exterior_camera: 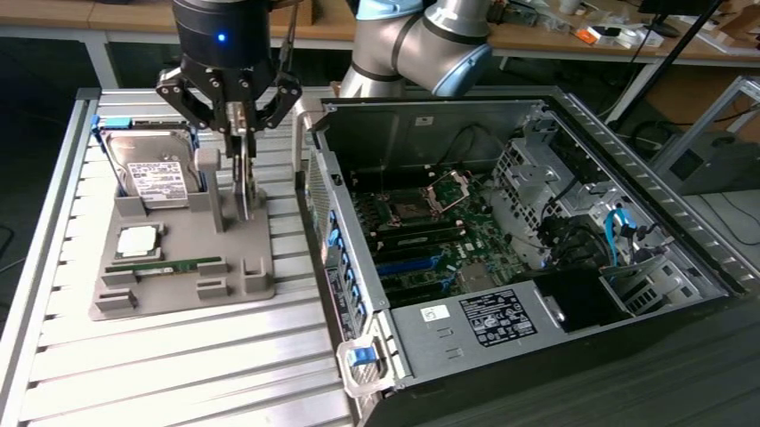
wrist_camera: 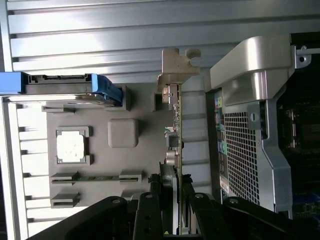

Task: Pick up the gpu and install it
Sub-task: 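Pick up the gpu and move the gpu toward the slot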

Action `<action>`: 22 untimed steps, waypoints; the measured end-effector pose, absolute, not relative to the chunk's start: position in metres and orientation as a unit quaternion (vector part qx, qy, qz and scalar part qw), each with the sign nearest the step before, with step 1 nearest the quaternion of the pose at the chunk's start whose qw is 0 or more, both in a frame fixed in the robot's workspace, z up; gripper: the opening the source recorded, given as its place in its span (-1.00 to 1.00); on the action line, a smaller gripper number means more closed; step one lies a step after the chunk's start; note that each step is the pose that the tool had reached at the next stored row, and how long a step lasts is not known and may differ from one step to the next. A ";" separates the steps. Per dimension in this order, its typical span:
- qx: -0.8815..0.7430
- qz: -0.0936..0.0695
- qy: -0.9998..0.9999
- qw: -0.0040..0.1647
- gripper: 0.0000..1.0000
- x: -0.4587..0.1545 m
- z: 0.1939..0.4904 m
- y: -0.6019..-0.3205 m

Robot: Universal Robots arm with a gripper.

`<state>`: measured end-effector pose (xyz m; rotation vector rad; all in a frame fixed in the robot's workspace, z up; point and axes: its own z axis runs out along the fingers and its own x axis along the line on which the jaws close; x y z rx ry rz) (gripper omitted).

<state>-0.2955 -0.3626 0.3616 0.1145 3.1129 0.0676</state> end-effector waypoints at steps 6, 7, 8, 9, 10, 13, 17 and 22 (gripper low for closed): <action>0.037 0.022 0.999 0.013 -0.47 -0.295 0.369 -0.363; 0.037 0.022 0.999 0.013 -0.47 -0.295 0.370 -0.363; 0.037 0.022 0.999 0.013 -0.47 -0.295 0.371 -0.363; 0.037 0.022 0.999 0.013 -0.47 -0.295 0.373 -0.363; 0.037 0.022 0.999 0.013 -0.47 -0.295 0.374 -0.363; 0.037 0.022 0.999 0.013 -0.47 -0.295 0.378 -0.363; 0.037 0.022 0.999 0.013 -0.47 -0.295 0.386 -0.363; 0.037 0.022 0.999 0.013 -0.47 -0.295 0.394 -0.363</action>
